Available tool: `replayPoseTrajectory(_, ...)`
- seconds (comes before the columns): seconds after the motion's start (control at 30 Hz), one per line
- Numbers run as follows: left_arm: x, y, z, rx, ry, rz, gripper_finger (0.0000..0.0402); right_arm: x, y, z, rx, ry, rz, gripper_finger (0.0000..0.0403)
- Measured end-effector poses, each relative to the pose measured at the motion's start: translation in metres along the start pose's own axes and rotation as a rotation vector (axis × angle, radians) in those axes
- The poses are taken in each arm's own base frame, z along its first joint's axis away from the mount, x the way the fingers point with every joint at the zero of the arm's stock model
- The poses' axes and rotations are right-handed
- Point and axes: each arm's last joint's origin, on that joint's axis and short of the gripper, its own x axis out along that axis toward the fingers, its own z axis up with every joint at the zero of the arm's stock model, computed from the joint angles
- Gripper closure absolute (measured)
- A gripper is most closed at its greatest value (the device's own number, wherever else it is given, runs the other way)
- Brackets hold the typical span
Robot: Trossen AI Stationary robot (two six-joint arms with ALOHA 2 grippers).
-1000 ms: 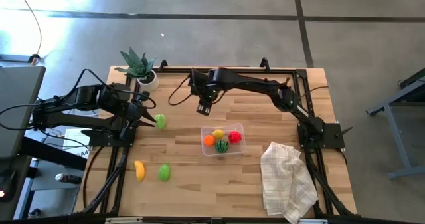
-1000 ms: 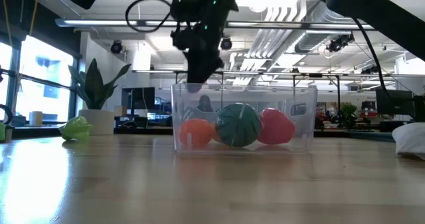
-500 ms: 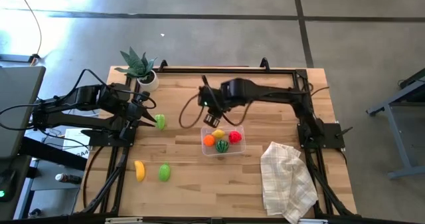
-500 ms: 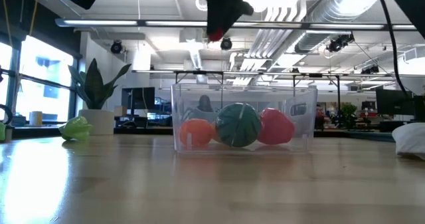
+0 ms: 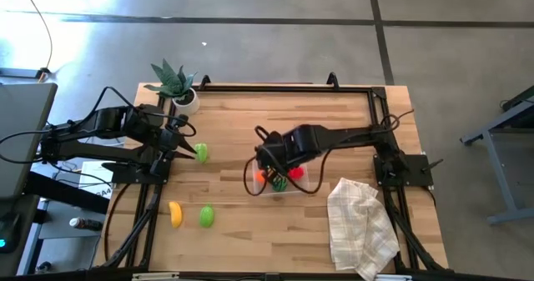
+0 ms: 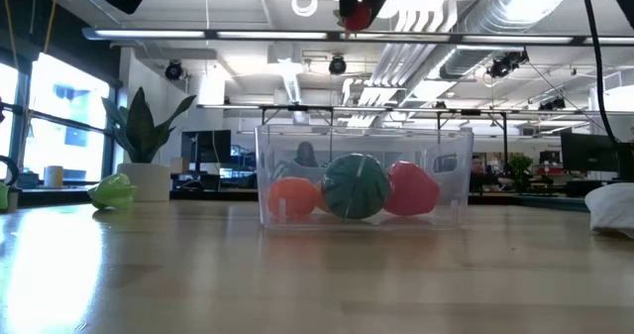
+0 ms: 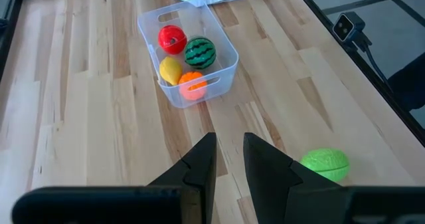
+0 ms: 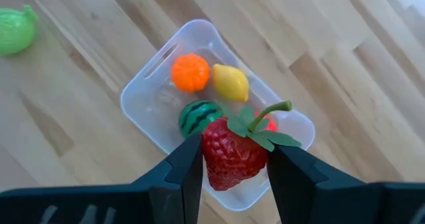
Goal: Pick and placing Produce into tupperware
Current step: Put the red strawberry into the transparent bin
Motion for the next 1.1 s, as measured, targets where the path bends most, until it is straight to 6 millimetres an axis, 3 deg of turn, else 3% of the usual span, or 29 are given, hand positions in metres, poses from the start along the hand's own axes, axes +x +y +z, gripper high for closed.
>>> replayPoseTrajectory(0.27,0.000,0.000,0.000,0.000,0.000,0.000,0.0334,0.003,0.004,-0.005,0.022,0.007,-0.007,0.0279)
replayPoseTrajectory(0.43,0.000,0.000,0.000,0.000,0.000,0.000,0.0334,0.054,0.005,-0.017,-0.003,0.109,-0.122,0.0279)
replayPoseTrajectory(0.7,0.000,0.000,0.000,0.000,0.000,0.000,0.0334,0.115,0.011,-0.021,-0.019,0.085,-0.036,0.0279)
replayPoseTrajectory(1.1,0.000,0.000,0.000,0.000,0.000,0.000,0.0334,0.156,-0.008,-0.018,-0.025,0.131,0.011,0.0279)
